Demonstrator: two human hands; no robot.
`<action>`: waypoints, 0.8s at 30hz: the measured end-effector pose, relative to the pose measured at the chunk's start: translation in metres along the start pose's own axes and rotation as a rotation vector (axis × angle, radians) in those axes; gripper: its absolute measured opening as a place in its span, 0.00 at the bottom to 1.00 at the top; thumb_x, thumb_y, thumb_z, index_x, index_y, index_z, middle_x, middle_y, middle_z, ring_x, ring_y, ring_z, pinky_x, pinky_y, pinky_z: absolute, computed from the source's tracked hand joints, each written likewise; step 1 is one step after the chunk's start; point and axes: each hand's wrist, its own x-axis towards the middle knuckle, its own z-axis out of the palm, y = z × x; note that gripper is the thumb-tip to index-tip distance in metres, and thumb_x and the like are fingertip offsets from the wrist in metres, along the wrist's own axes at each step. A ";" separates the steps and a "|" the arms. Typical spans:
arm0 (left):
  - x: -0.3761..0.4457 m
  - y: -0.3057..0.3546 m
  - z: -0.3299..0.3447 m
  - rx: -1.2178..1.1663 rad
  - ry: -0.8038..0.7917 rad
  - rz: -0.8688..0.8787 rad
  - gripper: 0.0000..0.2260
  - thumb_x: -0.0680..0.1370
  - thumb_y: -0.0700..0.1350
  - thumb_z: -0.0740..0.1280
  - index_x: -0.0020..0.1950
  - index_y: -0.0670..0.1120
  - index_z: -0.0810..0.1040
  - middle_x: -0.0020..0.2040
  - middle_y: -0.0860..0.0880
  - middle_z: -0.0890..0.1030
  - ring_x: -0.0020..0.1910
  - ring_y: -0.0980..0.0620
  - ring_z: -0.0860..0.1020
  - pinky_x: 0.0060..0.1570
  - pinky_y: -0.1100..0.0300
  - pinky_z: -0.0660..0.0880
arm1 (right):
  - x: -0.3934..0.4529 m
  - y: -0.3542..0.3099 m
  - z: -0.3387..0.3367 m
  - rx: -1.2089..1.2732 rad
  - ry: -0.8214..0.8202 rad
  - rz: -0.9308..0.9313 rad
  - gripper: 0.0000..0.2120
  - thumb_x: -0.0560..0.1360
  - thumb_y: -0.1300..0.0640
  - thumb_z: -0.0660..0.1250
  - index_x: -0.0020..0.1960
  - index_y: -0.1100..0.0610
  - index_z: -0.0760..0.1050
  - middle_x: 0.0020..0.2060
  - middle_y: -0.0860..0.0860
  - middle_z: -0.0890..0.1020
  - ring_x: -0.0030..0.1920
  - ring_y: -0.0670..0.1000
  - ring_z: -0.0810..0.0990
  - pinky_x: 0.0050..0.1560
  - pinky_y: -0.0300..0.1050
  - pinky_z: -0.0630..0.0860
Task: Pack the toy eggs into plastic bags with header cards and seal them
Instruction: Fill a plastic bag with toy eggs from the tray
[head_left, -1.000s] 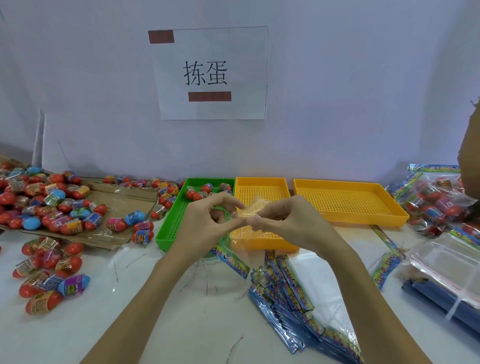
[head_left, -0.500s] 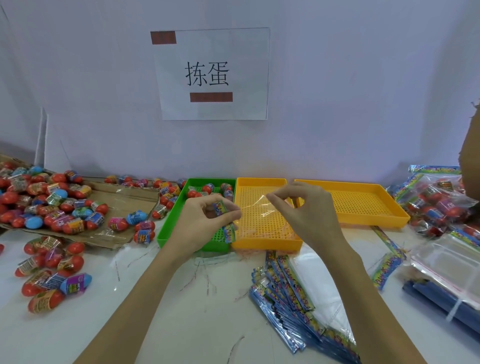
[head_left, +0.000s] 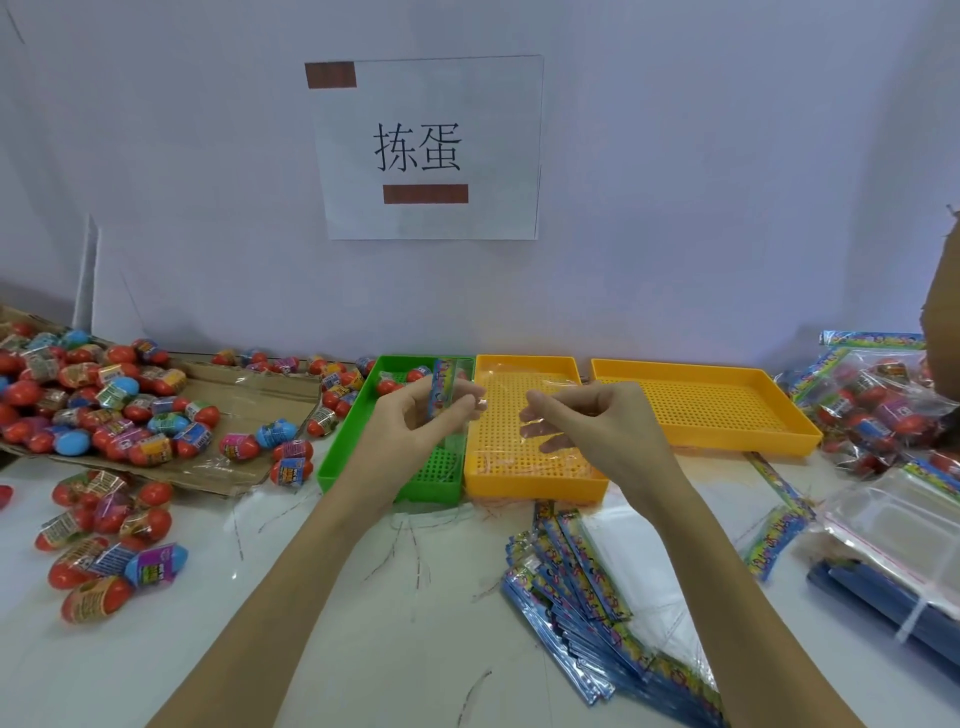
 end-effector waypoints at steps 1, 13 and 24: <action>0.000 0.000 0.000 -0.020 -0.007 -0.027 0.13 0.76 0.50 0.74 0.59 0.49 0.84 0.51 0.52 0.88 0.51 0.54 0.86 0.48 0.65 0.79 | 0.000 -0.001 0.000 0.031 -0.005 0.011 0.10 0.78 0.53 0.73 0.47 0.59 0.87 0.40 0.52 0.88 0.42 0.53 0.89 0.40 0.42 0.84; 0.001 -0.005 -0.001 0.013 0.116 -0.041 0.16 0.66 0.55 0.81 0.45 0.47 0.84 0.35 0.48 0.85 0.32 0.53 0.81 0.35 0.62 0.79 | -0.003 -0.004 -0.005 0.412 -0.249 0.133 0.14 0.78 0.50 0.71 0.56 0.58 0.86 0.56 0.58 0.87 0.58 0.57 0.86 0.53 0.44 0.83; 0.003 -0.005 -0.007 -0.023 0.035 0.012 0.09 0.71 0.47 0.80 0.47 0.46 0.86 0.39 0.48 0.86 0.35 0.52 0.84 0.40 0.63 0.80 | 0.001 0.002 -0.008 0.443 -0.416 0.162 0.17 0.84 0.53 0.64 0.65 0.63 0.81 0.64 0.57 0.83 0.67 0.57 0.81 0.69 0.51 0.76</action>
